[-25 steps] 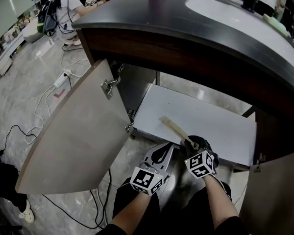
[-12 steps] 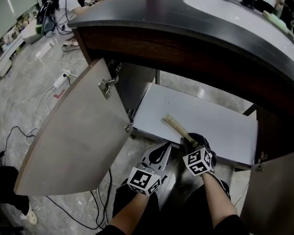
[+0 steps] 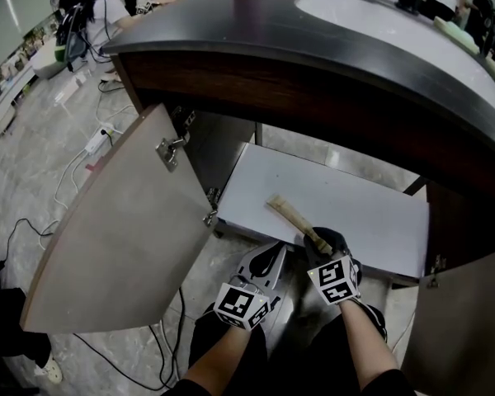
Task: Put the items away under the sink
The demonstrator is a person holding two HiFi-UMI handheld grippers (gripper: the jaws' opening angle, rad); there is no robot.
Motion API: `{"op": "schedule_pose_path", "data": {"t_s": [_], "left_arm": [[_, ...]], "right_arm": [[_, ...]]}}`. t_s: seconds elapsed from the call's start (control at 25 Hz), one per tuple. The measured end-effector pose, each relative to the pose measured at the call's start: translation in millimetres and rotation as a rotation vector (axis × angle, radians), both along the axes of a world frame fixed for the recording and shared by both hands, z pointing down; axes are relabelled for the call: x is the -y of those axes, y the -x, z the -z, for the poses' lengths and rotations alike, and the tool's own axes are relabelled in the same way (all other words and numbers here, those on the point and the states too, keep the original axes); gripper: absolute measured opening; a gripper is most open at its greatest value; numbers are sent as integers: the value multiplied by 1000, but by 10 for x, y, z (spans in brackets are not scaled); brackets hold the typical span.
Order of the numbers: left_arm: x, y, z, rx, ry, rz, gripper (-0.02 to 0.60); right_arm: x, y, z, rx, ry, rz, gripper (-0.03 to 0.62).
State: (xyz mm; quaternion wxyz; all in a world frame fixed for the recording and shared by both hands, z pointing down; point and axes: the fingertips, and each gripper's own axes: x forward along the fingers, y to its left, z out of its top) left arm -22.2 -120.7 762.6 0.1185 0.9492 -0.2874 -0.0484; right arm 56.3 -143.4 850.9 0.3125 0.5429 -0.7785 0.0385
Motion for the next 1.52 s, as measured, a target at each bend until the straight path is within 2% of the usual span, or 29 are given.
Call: {"op": "schedule_pose_path", "data": {"t_s": [0.2,0.72,0.92,1.08,1.28,1.36,1.52], "left_arm": [[-1,-32,7,0,1,-2,9],[3,-17,24,14,-16,12,11],[-40,-58,186,-2,-50,4,10],[26,-106,560,-17,-89,34,9],[-76,-249,1394,-12,-156,29,9],[-179,-265,1719,-21,-149,38,8],[-338,-276,2197,6,-119,29,9]], "right_arm": [[-131,166,258,93,-38,38,86],[-390,472,740,355,-105,48,40],[-440,506,951,374,-162,45,37],[-410,453,1415,358,-300,28,35],[-432,434,2275,378,-438,26,35],[-527,429,2598,383,-458,9,34],[-675,397,3090,389,-432,-22,34]]}}
